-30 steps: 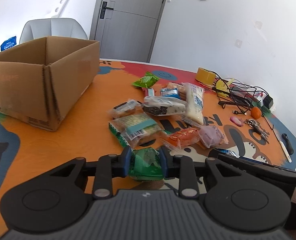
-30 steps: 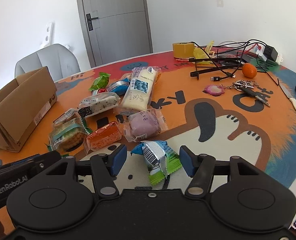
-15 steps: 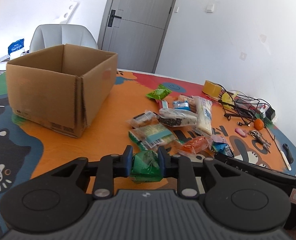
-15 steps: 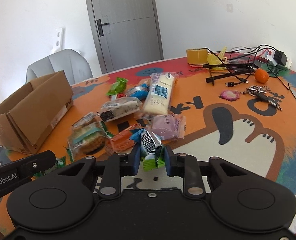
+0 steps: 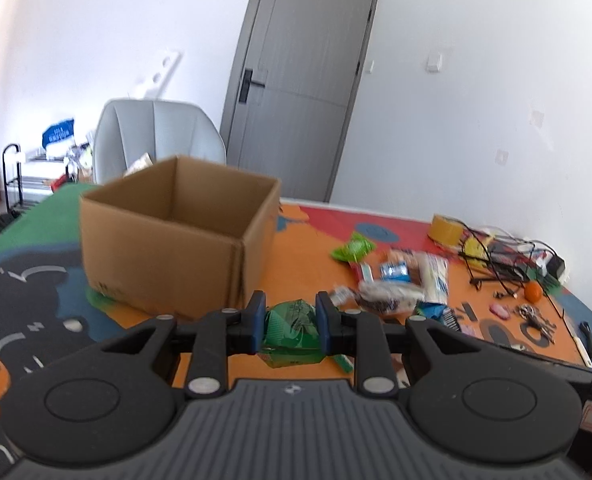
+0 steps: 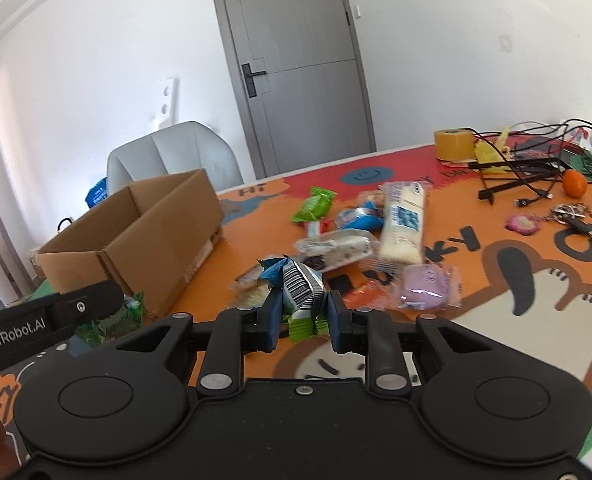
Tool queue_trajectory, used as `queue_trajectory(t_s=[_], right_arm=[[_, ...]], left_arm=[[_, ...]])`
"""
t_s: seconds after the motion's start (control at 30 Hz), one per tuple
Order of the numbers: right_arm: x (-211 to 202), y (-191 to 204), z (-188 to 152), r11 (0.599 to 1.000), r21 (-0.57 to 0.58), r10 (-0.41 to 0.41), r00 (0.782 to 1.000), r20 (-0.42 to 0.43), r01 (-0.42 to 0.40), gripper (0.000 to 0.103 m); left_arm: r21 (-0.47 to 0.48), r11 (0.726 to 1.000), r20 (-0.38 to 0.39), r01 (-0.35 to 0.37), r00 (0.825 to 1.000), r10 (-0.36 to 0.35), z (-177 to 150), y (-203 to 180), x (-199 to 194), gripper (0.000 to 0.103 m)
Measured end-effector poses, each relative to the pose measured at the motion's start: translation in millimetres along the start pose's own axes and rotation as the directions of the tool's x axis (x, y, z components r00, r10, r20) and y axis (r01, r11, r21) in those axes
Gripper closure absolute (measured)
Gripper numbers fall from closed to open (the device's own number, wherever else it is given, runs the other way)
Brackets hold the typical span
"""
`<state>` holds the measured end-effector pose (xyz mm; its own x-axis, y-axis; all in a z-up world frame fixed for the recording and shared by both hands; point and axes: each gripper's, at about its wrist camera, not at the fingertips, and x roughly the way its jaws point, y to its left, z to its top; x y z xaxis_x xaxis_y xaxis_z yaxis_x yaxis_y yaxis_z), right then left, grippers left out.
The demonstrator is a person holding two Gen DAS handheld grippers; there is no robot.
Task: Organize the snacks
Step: 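Carry both packets over the cardboard box and open both grippers to drop them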
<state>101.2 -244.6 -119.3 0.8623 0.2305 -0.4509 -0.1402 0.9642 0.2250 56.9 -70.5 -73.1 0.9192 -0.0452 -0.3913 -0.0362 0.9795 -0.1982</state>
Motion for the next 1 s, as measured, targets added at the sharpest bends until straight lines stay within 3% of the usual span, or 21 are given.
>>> queue_trajectory(t_s=[0.6, 1.0], right_arm=[[12, 53, 25, 0.992, -0.064, 0.114, 0.992, 0.045, -0.111, 0.079], [34, 90, 44, 0.979, -0.121, 0.175, 0.982, 0.071, -0.166, 0.079]], left_arm=[[-0.009, 0.997, 0.113, -0.073, 0.991, 0.073, 45, 35, -9, 0.078], [0.002, 0.992, 0.141, -0.128, 0.982, 0.126, 72, 61, 10, 0.078]])
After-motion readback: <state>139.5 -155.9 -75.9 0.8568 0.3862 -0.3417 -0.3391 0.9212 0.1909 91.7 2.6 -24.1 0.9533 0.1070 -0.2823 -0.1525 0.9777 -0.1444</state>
